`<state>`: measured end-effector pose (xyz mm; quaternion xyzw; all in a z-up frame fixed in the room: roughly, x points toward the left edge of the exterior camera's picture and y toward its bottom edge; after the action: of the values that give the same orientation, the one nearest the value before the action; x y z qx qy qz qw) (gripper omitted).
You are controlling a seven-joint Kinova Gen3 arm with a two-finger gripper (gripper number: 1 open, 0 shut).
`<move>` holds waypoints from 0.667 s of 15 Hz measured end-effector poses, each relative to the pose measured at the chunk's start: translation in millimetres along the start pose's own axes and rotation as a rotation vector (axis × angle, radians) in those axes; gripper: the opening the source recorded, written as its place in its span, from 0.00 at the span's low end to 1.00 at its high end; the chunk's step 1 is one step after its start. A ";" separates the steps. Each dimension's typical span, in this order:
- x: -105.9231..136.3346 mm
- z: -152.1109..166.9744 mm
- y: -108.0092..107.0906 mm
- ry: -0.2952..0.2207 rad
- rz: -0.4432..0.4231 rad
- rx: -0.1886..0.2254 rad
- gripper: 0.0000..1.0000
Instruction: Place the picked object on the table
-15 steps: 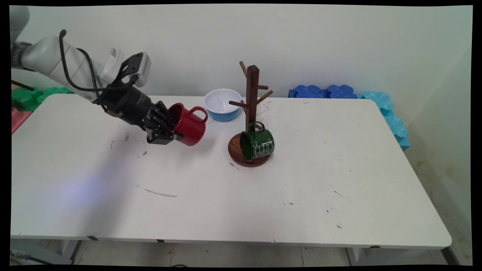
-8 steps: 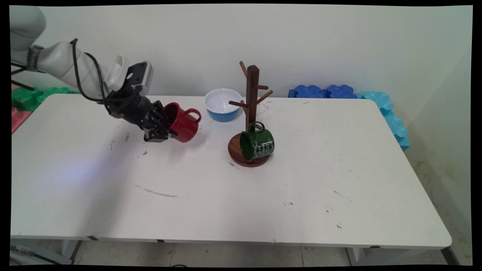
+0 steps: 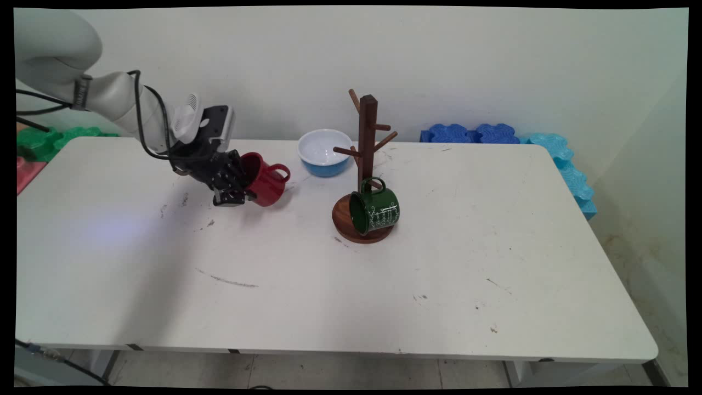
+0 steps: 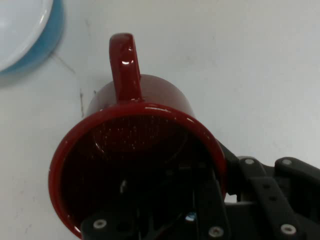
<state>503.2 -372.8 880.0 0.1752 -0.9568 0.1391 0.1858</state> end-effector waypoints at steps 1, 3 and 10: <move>-0.7 3.2 -1.9 -0.009 0.003 0.001 0.00; -2.0 9.6 -5.4 -0.025 0.008 0.001 0.00; -5.3 26.4 -14.0 -0.064 0.014 -0.002 0.00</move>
<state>505.1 -392.7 857.2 0.1725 -0.9636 0.1339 0.1543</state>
